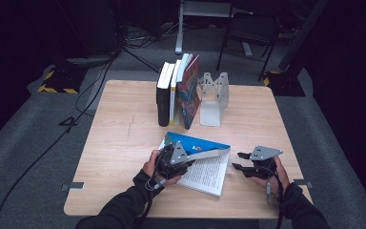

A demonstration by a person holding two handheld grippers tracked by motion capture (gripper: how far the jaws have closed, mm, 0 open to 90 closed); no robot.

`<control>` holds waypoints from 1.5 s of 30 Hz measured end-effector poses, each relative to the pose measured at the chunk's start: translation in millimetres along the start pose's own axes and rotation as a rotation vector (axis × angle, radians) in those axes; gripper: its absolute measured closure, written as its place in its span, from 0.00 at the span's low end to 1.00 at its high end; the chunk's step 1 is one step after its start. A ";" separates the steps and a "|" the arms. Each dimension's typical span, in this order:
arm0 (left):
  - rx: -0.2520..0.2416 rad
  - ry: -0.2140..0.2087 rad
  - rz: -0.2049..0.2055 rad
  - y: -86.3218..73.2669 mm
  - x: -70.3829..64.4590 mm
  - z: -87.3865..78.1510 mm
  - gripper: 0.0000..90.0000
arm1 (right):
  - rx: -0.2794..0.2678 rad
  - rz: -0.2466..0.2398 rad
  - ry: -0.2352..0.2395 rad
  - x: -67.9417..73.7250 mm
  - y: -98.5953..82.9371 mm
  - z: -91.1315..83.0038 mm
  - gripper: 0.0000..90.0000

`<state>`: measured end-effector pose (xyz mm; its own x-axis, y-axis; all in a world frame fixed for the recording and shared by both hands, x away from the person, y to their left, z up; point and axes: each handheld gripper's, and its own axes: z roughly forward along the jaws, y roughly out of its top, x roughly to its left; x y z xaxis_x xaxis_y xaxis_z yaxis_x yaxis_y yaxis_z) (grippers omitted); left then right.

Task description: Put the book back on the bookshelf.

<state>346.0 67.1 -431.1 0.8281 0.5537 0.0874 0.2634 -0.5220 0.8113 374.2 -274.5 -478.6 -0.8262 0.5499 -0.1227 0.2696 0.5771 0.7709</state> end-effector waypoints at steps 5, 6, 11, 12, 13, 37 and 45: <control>-0.063 -0.019 -0.055 0.3 11.3 -11.1 0.76 | 0.030 0.005 0.023 2.8 -1.6 12.9 0.55; -0.073 -0.022 -0.062 0.1 13.0 -12.9 0.76 | 0.030 0.010 0.036 3.0 -1.4 15.9 0.54; -0.092 -0.038 -0.079 0.4 16.5 -15.6 0.77 | -0.026 0.006 0.112 9.7 8.5 25.6 0.52; -0.093 -0.039 -0.074 0.4 16.5 -15.7 0.77 | -0.051 0.002 0.131 11.6 11.3 25.3 0.54; -0.097 -0.049 -0.083 -0.1 18.0 -16.3 0.77 | -0.067 -0.011 0.126 13.2 13.2 24.4 0.54; -0.259 -0.098 -0.107 -12.6 20.0 -51.5 0.81 | -0.364 -0.041 0.077 24.5 86.0 -10.2 0.56; -0.269 -0.044 -0.130 -26.3 19.8 -67.0 0.81 | -0.373 -0.079 0.051 37.5 114.4 -6.6 0.56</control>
<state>322.4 135.2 -412.0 0.8180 0.5732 -0.0479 0.2332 -0.2543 0.9386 370.8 -191.8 -390.9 -0.8634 0.4761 -0.1670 0.0130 0.3520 0.9359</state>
